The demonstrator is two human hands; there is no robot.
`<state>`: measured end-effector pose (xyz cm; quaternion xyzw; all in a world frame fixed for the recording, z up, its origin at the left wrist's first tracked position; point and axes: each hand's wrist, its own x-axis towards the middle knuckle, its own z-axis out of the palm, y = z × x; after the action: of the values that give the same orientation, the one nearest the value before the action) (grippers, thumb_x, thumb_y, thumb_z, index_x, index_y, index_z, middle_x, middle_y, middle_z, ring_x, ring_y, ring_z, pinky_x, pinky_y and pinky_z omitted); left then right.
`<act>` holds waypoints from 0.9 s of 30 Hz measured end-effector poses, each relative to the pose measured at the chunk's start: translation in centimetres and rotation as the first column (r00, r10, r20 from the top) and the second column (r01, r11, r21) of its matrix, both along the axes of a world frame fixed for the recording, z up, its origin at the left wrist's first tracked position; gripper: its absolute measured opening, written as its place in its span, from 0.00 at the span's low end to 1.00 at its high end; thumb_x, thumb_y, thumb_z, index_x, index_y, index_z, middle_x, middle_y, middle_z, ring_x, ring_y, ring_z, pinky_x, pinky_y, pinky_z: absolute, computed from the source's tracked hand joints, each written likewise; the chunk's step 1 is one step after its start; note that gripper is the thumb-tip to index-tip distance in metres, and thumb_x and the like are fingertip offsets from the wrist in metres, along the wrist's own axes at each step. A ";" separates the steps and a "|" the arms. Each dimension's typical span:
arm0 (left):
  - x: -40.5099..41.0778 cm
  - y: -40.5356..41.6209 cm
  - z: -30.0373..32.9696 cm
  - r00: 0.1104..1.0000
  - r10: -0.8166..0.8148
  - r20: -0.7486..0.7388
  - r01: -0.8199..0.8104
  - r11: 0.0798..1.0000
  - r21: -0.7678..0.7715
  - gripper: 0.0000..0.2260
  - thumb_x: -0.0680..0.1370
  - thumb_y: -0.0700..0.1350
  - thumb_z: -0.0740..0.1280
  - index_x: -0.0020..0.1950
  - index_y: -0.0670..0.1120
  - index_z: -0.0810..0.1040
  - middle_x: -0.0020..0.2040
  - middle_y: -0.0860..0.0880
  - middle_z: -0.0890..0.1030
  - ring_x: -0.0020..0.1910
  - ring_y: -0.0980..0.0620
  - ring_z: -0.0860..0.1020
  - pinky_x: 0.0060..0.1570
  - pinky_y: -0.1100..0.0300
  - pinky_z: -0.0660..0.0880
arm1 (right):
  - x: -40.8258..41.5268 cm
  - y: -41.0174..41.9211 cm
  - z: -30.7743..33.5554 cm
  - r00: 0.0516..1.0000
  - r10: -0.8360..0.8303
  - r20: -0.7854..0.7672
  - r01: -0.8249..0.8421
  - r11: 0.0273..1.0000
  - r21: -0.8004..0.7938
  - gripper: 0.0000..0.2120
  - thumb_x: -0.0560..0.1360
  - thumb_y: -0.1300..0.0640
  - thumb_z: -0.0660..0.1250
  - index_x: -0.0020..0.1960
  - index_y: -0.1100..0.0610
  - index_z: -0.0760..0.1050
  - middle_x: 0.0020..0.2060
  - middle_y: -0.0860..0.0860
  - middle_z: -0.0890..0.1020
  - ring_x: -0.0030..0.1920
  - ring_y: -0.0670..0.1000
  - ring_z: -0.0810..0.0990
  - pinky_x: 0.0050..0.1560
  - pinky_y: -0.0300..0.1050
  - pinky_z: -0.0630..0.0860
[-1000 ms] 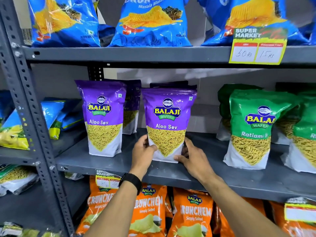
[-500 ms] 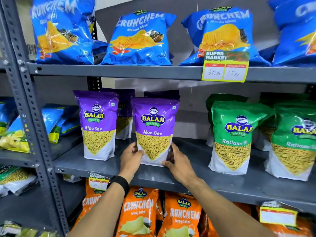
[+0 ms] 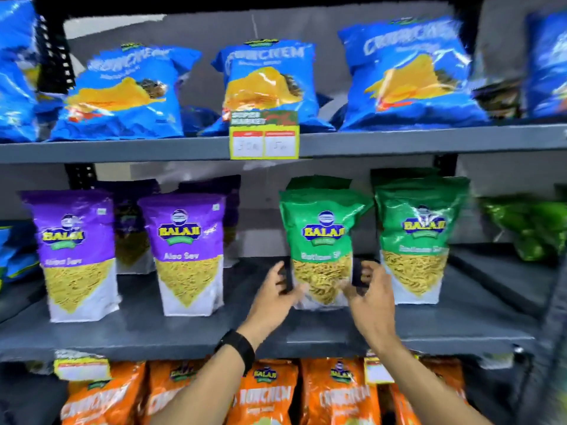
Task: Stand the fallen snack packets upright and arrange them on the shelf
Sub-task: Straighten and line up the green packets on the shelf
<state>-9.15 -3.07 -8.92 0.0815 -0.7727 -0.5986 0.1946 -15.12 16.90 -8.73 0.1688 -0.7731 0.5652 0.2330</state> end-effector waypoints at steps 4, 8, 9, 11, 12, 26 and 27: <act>-2.9 0.8 -1.9 1.000 -0.002 -0.026 0.001 0.998 -0.065 0.26 0.71 0.54 0.80 0.66 0.61 0.76 0.62 0.58 0.87 0.64 0.55 0.84 0.71 0.44 0.77 | -3.4 2.0 -0.5 0.920 0.304 0.246 -0.326 0.944 0.052 0.31 0.72 0.57 0.79 0.67 0.48 0.66 0.52 0.47 0.79 0.52 0.50 0.80 0.60 0.56 0.78; -3.6 2.4 -1.4 0.998 0.059 -0.038 -0.062 0.994 -0.087 0.27 0.66 0.58 0.82 0.63 0.60 0.78 0.58 0.59 0.88 0.60 0.57 0.85 0.65 0.50 0.81 | -5.5 2.5 -0.6 0.879 0.363 0.310 -0.395 0.917 0.048 0.35 0.74 0.56 0.77 0.76 0.55 0.64 0.64 0.54 0.77 0.61 0.55 0.79 0.60 0.51 0.78; -3.5 2.8 -1.4 0.997 0.072 -0.041 -0.076 0.992 -0.100 0.26 0.67 0.58 0.82 0.62 0.60 0.79 0.57 0.60 0.88 0.59 0.59 0.85 0.62 0.55 0.81 | -5.5 2.6 -0.7 0.885 0.356 0.300 -0.383 0.923 0.036 0.29 0.75 0.58 0.76 0.71 0.55 0.67 0.59 0.56 0.78 0.55 0.53 0.80 0.55 0.47 0.78; -3.4 3.4 -1.5 0.995 0.085 -0.058 -0.091 0.989 -0.119 0.23 0.69 0.56 0.82 0.62 0.61 0.79 0.55 0.64 0.88 0.57 0.63 0.85 0.55 0.63 0.81 | -5.8 2.6 -1.3 0.914 0.314 0.259 -0.330 0.944 0.022 0.21 0.74 0.59 0.76 0.62 0.52 0.71 0.47 0.57 0.78 0.45 0.51 0.78 0.48 0.50 0.78; -3.4 3.5 -1.7 0.995 0.078 -0.061 -0.086 0.987 -0.138 0.23 0.70 0.56 0.82 0.62 0.61 0.79 0.54 0.66 0.88 0.56 0.65 0.85 0.53 0.65 0.80 | -6.0 2.6 -1.8 0.925 0.291 0.245 -0.309 0.950 0.038 0.20 0.73 0.58 0.77 0.60 0.51 0.71 0.44 0.56 0.76 0.43 0.52 0.76 0.48 0.57 0.79; -3.3 3.7 -2.0 0.998 0.054 -0.040 -0.060 0.979 -0.195 0.30 0.70 0.56 0.81 0.70 0.60 0.74 0.62 0.60 0.85 0.61 0.61 0.82 0.60 0.60 0.78 | -4.9 3.4 1.7 0.961 0.249 0.123 -0.228 0.960 -0.164 0.26 0.80 0.54 0.70 0.75 0.56 0.69 0.55 0.48 0.82 0.60 0.51 0.82 0.61 0.46 0.76; -3.3 3.7 -1.9 0.998 0.047 -0.044 -0.054 0.980 -0.192 0.31 0.69 0.58 0.82 0.70 0.60 0.74 0.62 0.60 0.85 0.61 0.62 0.82 0.60 0.61 0.78 | -4.9 3.5 3.2 0.979 0.196 0.062 -0.183 0.968 -0.169 0.26 0.80 0.50 0.68 0.75 0.56 0.69 0.54 0.48 0.83 0.58 0.52 0.82 0.60 0.47 0.76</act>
<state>-12.45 0.66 -10.85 0.0703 -0.8208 -0.5174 0.2317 -20.03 20.44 -5.49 0.2002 -0.7134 0.6521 0.1603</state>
